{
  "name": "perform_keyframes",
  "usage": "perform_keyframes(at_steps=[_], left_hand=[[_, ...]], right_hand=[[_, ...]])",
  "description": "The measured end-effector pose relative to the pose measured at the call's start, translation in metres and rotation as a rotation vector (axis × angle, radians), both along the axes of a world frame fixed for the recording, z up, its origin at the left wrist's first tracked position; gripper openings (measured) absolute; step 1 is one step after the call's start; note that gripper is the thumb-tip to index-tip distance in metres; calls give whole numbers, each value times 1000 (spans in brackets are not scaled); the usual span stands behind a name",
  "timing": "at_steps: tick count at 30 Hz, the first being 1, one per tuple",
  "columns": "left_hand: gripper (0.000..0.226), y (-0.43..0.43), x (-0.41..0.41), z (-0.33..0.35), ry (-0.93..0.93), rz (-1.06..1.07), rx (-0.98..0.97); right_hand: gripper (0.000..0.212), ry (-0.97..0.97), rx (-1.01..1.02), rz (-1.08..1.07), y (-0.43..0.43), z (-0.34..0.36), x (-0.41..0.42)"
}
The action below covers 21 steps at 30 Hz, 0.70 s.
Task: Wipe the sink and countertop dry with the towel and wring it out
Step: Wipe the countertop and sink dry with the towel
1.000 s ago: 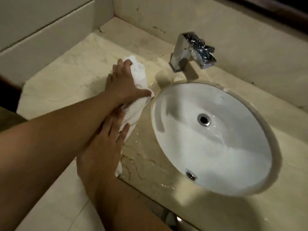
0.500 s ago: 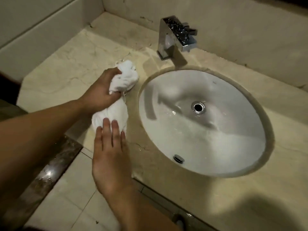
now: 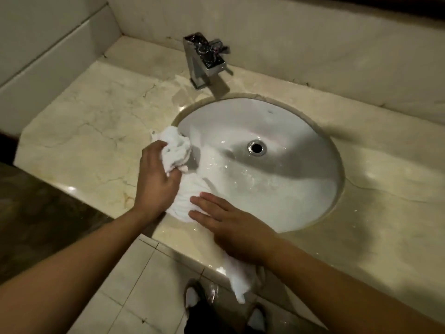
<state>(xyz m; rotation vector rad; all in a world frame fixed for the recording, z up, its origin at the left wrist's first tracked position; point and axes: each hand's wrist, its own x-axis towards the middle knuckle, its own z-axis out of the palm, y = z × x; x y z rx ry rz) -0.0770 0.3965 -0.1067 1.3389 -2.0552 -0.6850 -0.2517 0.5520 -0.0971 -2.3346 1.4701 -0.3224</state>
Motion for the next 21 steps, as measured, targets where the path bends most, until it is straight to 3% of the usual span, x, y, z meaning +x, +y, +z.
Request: perform_keyframes(at_steps=[4, 8, 11, 14, 17, 21], left_hand=[[67, 12, -8, 9, 82, 76, 32], [68, 7, 15, 18, 25, -33, 19], [66, -8, 37, 16, -75, -139, 50], [84, -32, 48, 17, -304, -190, 73], [97, -49, 37, 29, -390, -274, 96], [69, -63, 20, 34, -368, -346, 91]], right_hand=[[60, 34, -64, -19, 8, 7, -3], [51, 45, -133, -97, 14, 13, 30], [59, 53, -78, -213, 25, 7, 57], [75, 75, 7, -340, 32, 0, 68], [73, 81, 9, -345, 35, -5, 72], [69, 128, -2, -308, 36, -7, 75]])
